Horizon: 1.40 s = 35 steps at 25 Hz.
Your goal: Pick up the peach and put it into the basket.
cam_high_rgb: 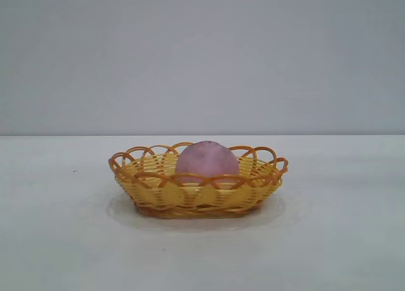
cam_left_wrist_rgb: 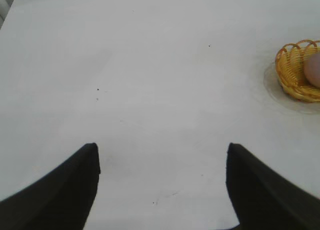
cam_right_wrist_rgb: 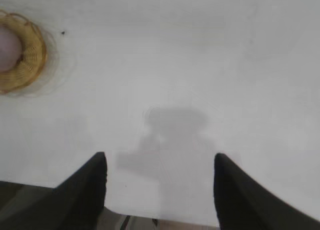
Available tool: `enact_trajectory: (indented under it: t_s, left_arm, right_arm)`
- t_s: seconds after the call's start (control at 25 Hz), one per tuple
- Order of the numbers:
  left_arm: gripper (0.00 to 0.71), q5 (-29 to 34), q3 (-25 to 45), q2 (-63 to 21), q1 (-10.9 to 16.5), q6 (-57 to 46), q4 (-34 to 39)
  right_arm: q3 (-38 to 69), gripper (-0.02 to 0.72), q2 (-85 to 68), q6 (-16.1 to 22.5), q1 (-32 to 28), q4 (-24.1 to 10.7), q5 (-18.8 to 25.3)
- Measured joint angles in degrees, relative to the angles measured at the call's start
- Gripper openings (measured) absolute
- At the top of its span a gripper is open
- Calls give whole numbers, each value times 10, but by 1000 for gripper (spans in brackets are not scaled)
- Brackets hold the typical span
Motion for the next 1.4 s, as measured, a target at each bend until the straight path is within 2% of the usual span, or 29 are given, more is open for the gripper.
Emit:
enact_trajectory:
  t_s: [0.24,0.52,0.68,0.96,1.4]
  left_arm:
    - [471,0,0,0,0,0,0]
    - [471,0,0,0,0,0,0]
    - [471,0,0,0,0,0,0]
    - [471,0,0,0,0,0,0]
    - [471,0,0,0,0,0,0]
  right_arm:
    - [67,443,-162,4,0,-25,7]
    - [110,443,-296,15,0,-29,6]
    - [113,443,-301,22,0,-29,0]
    - [134,443,-301,34,0,-25,-56]
    - [135,443,-301,47,0,-26,-62]
